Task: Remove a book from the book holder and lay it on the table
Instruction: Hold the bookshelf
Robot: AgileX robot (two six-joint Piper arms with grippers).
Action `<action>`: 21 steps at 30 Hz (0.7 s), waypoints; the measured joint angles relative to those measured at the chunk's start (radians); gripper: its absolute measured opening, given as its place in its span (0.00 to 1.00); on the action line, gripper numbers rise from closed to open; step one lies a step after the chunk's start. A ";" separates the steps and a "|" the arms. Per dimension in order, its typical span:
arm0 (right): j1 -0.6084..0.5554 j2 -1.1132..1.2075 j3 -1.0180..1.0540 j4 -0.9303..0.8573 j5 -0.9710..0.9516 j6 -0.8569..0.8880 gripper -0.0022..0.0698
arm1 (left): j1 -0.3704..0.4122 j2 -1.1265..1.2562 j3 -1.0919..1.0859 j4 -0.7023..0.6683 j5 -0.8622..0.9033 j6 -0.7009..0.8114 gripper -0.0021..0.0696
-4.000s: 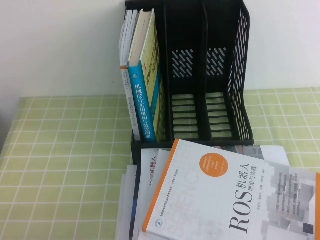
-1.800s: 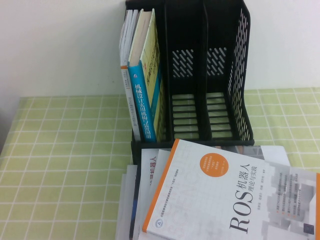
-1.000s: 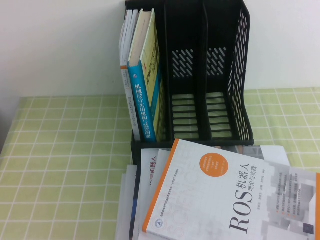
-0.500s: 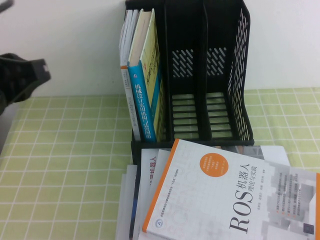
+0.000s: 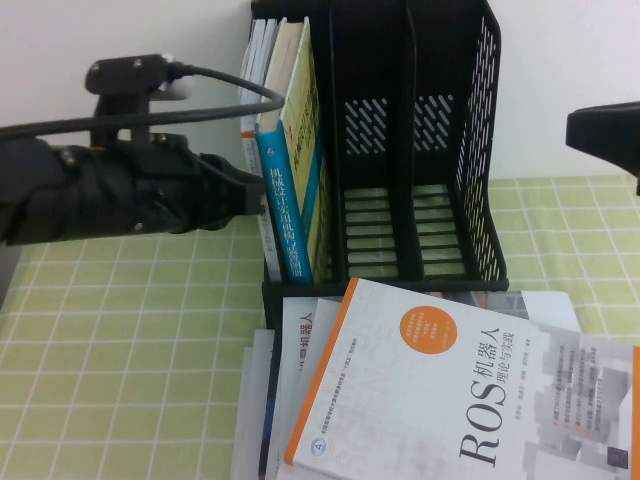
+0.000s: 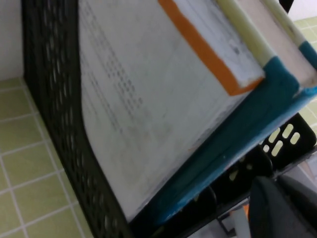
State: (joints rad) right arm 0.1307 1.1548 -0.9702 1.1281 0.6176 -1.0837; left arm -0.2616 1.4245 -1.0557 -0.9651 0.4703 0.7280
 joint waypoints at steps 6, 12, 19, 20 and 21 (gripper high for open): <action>0.002 0.041 0.001 0.024 -0.012 -0.046 0.04 | -0.064 0.080 -0.046 -0.009 -0.087 0.014 0.03; 0.002 0.041 0.001 0.065 -0.024 -0.114 0.04 | -0.105 0.150 -0.135 -0.020 -0.101 0.038 0.03; 0.002 0.041 0.001 0.082 -0.050 -0.163 0.04 | -0.158 0.178 -0.215 0.042 -0.065 0.075 0.03; 0.002 0.041 0.001 0.084 -0.050 -0.171 0.04 | -0.158 0.165 -0.219 0.060 -0.065 0.072 0.03; 0.002 0.041 0.001 0.086 -0.050 -0.177 0.04 | -0.158 0.149 -0.219 0.076 -0.065 0.070 0.03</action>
State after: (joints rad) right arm 0.1330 1.1960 -0.9695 1.2141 0.5675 -1.2607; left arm -0.4198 1.5733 -1.2751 -0.8892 0.4050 0.7977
